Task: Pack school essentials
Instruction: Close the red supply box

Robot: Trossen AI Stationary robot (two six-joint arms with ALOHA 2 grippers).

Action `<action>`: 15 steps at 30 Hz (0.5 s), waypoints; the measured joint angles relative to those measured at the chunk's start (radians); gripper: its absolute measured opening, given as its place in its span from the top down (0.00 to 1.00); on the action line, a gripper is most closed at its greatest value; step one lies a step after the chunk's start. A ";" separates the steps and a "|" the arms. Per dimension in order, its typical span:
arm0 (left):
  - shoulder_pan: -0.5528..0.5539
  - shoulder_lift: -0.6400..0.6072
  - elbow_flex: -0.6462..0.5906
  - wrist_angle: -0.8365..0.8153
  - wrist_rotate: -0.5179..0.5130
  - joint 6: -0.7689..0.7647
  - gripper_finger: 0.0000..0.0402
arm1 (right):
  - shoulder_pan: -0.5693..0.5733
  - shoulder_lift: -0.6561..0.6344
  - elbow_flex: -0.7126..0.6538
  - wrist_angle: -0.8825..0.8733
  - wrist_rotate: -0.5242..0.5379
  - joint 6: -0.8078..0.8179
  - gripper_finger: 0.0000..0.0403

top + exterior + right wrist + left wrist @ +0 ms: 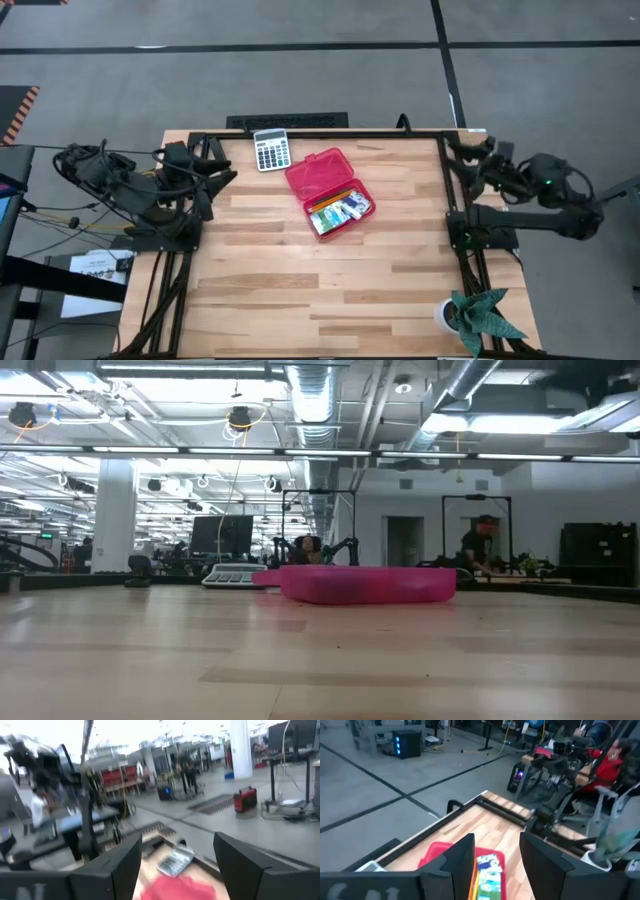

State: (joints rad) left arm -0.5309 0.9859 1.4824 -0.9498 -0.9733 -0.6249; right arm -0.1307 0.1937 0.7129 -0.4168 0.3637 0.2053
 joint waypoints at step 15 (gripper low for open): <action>0.022 -0.251 -0.705 0.845 0.240 0.126 0.62 | 0.031 -0.157 -0.314 0.065 -0.171 0.081 0.37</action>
State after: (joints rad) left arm -0.5088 0.7350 0.7771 -0.1048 -0.7338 -0.4988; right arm -0.0994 0.0364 0.3990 -0.3513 0.1925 0.2863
